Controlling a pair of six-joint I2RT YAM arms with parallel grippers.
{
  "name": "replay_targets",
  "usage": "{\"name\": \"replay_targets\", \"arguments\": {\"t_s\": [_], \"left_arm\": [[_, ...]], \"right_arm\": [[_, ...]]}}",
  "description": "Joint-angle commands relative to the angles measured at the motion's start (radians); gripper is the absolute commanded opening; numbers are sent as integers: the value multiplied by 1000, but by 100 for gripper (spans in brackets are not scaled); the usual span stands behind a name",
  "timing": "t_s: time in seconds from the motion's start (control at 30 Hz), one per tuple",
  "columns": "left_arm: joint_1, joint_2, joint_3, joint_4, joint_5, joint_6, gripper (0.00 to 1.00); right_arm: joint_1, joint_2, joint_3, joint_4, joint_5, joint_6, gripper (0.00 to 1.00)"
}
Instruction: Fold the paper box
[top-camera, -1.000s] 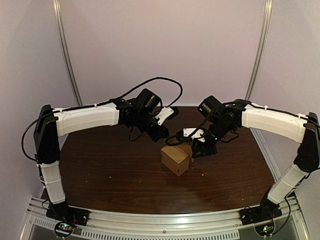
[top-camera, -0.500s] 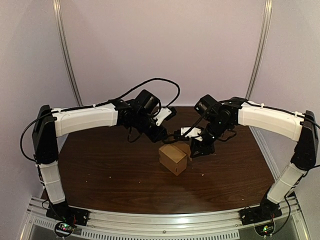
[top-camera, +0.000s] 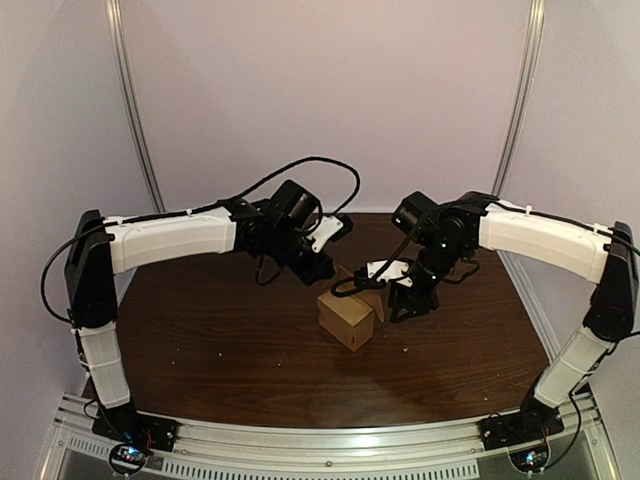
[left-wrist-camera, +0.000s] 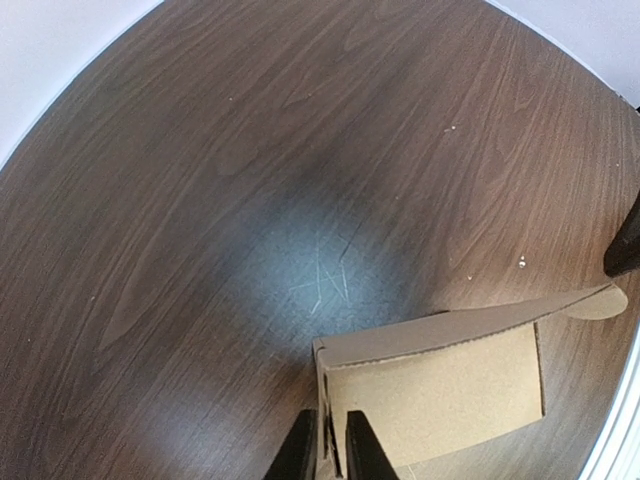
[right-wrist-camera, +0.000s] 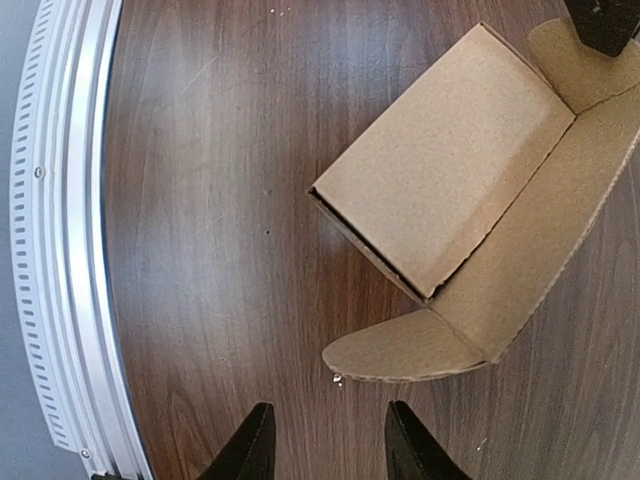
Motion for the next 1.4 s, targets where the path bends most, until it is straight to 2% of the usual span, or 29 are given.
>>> {"name": "replay_targets", "arguments": {"t_s": [0.0, 0.27, 0.4, 0.87, 1.37], "left_arm": [[-2, 27, 22, 8, 7, 1, 10], [-2, 40, 32, 8, 35, 3, 0], [-2, 38, 37, 0, 45, 0, 0], [-2, 36, 90, -67, 49, -15, 0], [-2, 40, 92, -119, 49, -28, 0]], "right_arm": [[-4, -36, 30, -59, 19, -50, 39], [-26, -21, -2, 75, 102, -58, 38], [-26, 7, 14, 112, 96, -42, 38], [19, 37, 33, 81, 18, -41, 45], [20, 109, 77, 121, -20, 116, 45]]}}
